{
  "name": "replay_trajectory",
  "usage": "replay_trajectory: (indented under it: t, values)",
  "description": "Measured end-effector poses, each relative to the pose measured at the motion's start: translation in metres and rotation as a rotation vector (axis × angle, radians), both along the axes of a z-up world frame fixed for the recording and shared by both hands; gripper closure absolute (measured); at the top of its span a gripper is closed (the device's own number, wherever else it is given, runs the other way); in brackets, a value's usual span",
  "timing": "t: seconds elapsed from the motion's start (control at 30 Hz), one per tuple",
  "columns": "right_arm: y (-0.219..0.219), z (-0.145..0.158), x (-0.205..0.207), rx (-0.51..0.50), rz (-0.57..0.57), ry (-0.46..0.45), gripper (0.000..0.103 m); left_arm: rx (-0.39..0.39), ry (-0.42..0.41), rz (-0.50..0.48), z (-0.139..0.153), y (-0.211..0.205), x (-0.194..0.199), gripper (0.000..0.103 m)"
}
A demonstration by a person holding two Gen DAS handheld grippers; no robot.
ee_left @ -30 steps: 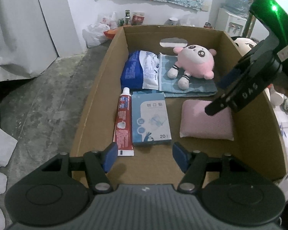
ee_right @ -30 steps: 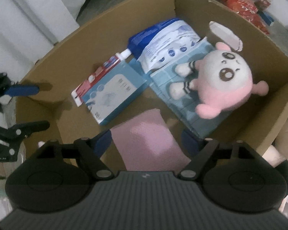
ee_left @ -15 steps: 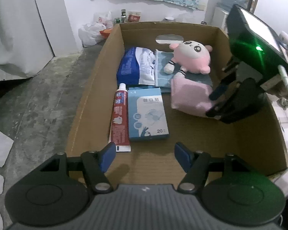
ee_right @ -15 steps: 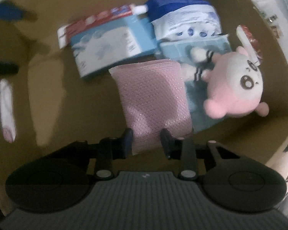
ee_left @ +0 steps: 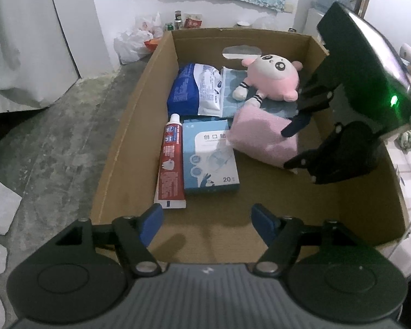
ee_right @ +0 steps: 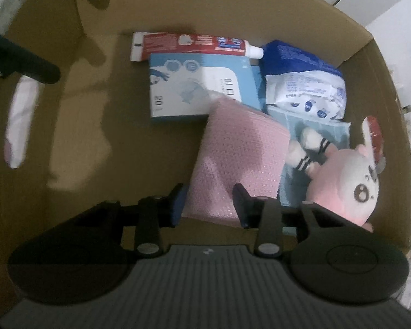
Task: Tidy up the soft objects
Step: 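Move the left gripper to the yogurt cup while the right moves to the green scrunchie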
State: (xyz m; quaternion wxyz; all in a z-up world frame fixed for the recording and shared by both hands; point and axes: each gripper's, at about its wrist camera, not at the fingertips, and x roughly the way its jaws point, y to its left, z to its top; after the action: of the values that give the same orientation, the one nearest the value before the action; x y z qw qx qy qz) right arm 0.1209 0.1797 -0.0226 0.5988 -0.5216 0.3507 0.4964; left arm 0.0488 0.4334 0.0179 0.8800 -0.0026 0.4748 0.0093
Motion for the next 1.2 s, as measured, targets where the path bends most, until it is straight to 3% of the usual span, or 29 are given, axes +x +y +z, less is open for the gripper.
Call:
replay_trajectory:
  t: [0.17,0.33,0.47,0.6,0.73,0.9,1.13,1.2]
  values:
    - [-0.017,0.026,0.0,0.088,-0.033,0.002,0.061,-0.018,-0.023,0.009,0.009,-0.003,-0.011,0.03]
    - [-0.065,0.079,-0.002,0.351,-0.157,0.059,0.06,-0.037,-0.071,0.011,0.023,-0.022,-0.033,0.03]
    - [-0.136,0.12,-0.017,0.59,-0.252,0.103,0.057,-0.039,-0.133,0.0,0.041,-0.05,-0.055,0.03]
    - [-0.229,0.137,-0.035,0.753,-0.35,0.168,0.053,-0.056,-0.186,-0.05,0.055,-0.092,-0.07,0.03]
    - [-0.325,0.128,-0.048,0.87,-0.48,0.182,0.051,-0.074,-0.234,-0.133,0.064,-0.147,-0.07,0.028]
    - [-0.422,0.095,-0.043,0.995,-0.667,0.169,0.049,-0.078,-0.283,-0.22,0.057,-0.219,-0.049,0.026]
    - [-0.485,0.054,-0.002,1.091,-0.787,0.122,0.049,-0.133,-0.312,-0.288,0.028,-0.31,0.015,0.026]
    - [-0.492,0.047,0.01,1.132,-0.796,0.069,0.049,-0.109,-0.355,-0.299,0.02,-0.333,0.033,0.026]
